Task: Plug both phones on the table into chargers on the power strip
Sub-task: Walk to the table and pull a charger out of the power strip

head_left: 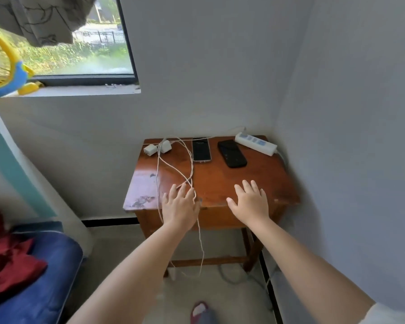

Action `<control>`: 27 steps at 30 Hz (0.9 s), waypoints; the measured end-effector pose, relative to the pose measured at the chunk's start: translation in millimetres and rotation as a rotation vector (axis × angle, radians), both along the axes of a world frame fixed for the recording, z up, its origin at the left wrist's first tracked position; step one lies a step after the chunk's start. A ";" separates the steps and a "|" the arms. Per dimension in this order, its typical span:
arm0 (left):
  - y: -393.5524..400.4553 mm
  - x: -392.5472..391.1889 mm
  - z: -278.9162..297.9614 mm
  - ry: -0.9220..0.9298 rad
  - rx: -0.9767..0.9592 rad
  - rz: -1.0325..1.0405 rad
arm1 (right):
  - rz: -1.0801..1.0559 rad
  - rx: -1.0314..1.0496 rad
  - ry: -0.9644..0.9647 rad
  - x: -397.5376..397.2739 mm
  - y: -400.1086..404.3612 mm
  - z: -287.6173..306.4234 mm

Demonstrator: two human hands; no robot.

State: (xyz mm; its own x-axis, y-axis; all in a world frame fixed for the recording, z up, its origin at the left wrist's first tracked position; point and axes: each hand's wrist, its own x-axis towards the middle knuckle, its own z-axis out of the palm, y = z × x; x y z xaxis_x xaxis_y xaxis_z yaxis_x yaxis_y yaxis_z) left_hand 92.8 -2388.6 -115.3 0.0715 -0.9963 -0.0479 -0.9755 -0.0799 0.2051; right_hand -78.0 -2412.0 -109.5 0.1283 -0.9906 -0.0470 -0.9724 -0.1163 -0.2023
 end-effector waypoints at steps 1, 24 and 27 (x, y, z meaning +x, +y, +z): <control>-18.7 4.1 -5.2 0.008 0.017 0.000 | -0.006 0.017 0.006 1.2 -18.8 -4.7; -201.9 103.6 -62.4 0.087 0.106 0.435 | 0.457 0.219 -0.021 114.6 -300.6 -56.9; -199.7 111.4 -71.2 0.115 0.129 0.508 | 0.541 0.210 -0.012 143.3 -318.4 -57.6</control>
